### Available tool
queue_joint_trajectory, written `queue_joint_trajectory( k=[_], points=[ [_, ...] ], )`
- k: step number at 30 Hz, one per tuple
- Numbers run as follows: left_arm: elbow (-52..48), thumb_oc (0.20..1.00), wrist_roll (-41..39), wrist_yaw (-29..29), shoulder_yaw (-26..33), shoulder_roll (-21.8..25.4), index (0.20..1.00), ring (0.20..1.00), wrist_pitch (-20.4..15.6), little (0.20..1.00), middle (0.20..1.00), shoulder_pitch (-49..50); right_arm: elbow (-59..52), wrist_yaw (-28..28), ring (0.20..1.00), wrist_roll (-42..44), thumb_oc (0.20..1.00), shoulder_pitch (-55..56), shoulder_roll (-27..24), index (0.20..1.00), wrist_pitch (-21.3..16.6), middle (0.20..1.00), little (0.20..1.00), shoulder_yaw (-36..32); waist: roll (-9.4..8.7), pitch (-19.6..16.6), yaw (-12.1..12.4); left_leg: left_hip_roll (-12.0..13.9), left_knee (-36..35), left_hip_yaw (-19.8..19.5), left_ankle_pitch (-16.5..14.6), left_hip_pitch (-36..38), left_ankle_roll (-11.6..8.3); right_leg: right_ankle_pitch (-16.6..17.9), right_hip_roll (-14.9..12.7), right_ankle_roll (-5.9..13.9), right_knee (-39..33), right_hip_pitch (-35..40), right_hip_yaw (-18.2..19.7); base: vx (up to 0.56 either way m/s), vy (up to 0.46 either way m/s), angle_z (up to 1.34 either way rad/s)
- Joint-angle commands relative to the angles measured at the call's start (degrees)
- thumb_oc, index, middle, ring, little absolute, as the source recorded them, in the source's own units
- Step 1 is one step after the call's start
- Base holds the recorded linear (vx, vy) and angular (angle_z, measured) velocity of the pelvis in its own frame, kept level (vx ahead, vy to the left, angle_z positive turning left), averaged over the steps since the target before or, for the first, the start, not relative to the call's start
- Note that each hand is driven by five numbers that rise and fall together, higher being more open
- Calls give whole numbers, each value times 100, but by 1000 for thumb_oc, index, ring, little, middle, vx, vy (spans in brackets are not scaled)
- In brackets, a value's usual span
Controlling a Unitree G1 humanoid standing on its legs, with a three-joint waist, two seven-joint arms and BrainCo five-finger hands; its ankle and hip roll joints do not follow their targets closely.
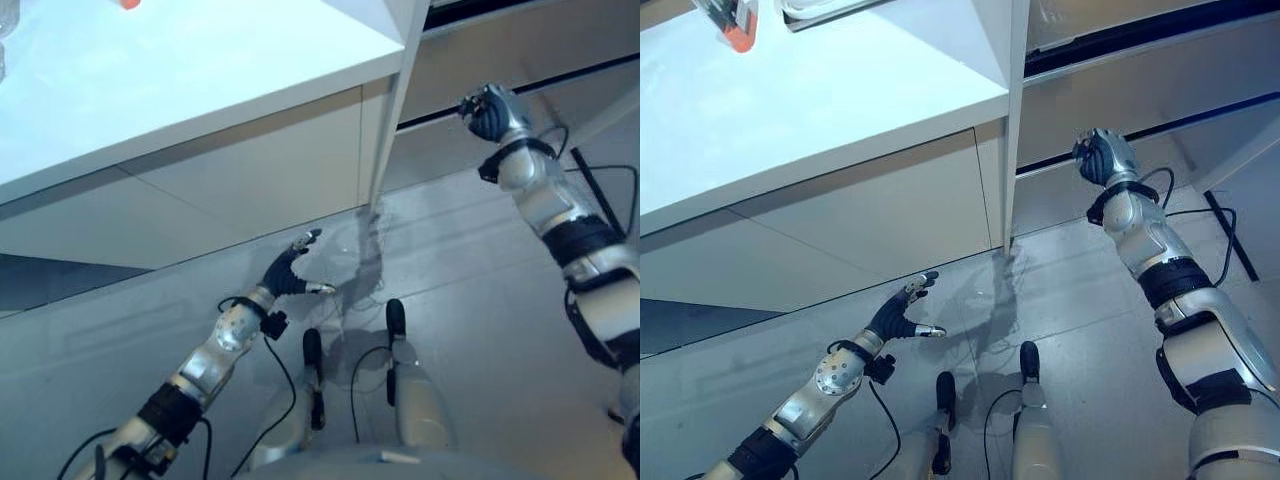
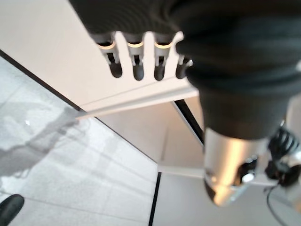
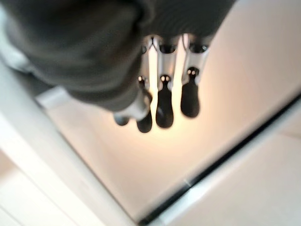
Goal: Take the drinks into the refrigerator
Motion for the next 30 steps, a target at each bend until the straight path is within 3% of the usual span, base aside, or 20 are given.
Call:
queue_joint_trajectory(
  k=[1, 6, 11, 14, 21, 23, 24, 26, 30],
  points=[
    [-192, 1000, 137, 137, 211, -60, 1000, 1000, -372, 1000, 1000, 105, -539, -382, 1000, 175, 1000, 693, -10, 1000, -278, 1000, 1000, -776, 81, 81, -94, -201, 107, -477, 24, -394, 132, -898, -179, 398, 301, 510, -262, 0, 0, 0],
    [142, 1000, -197, 202, 489, -229, 1000, 1000, -381, 1000, 1000, 409, -1036, -582, 1000, 835, 1000, 2650, 672, 1000, -572, 1000, 1000, -1987, 44, 30, -164, -234, 133, -551, -34, -322, 193, -1006, -207, 400, 409, 542, -305, 11, 0, 5],
    [845, 1000, -683, 158, 832, -513, 1000, 1000, -234, 1000, 1000, 693, -1049, -364, 1000, 1375, 1000, 3994, 1374, 1000, -776, 1000, 1000, -2450, -82, -112, -254, -210, 147, -575, -84, -162, 191, -1084, -171, 378, 389, 738, -338, 29, -25, 5],
    [1203, 1000, -865, 126, 975, -661, 1000, 1000, -156, 1000, 1000, 801, -908, -237, 1000, 1458, 1000, 4340, 1552, 1000, -777, 1000, 1000, -2461, -141, -213, -271, -191, 152, -572, -106, -88, 181, -1116, -150, 363, 368, 840, -355, 32, -28, 7],
    [3354, 1000, -1074, 366, 1571, -1452, 1000, 1000, 147, 1000, 1000, 662, 989, 128, 1000, 1895, 1000, 4836, 2268, 1000, -631, 1000, 1000, -2137, -324, -672, -317, -78, 162, -548, -212, 288, 122, -1218, -36, 302, 320, 1246, -381, 52, -39, 1],
    [3857, 1000, -897, 406, 1647, -1510, 1000, 1000, 184, 1000, 1000, 523, 1366, 188, 1000, 1909, 1000, 4823, 2391, 1000, -597, 1000, 1000, -2029, -347, -750, -322, -54, 168, -538, -228, 338, 106, -1226, -21, 293, 308, 1288, -386, 52, -43, -2],
    [4864, 1000, -708, 416, 1841, -1615, 1000, 1000, 264, 1000, 1000, 391, 2315, 365, 1000, 1809, 1000, 4796, 2595, 1000, -469, 1000, 1000, -1802, -400, -944, -290, -23, 187, -526, -267, 458, 95, -1232, 29, 272, 266, 1404, -380, 53, -38, -2],
    [5344, 1000, -819, 396, 1978, -1691, 1000, 1000, 339, 1000, 1000, 274, 2667, 427, 1000, 1719, 1000, 4750, 2689, 1000, -411, 1000, 1000, -1720, -417, -1014, -287, -3, 181, -518, -279, 507, 90, -1236, 42, 266, 254, 1446, -367, 58, -42, -2],
    [6517, 1000, -148, 415, 2111, -1735, 1000, 1000, 517, 1000, 1000, 153, 3482, 610, 1000, 1418, 1000, 4775, 2939, 1000, -259, 1000, 1000, -1505, -481, -1304, -281, 45, 159, -479, -349, 714, 77, -1289, 79, 237, 225, 1645, -378, 82, -31, -2]
  ],
)
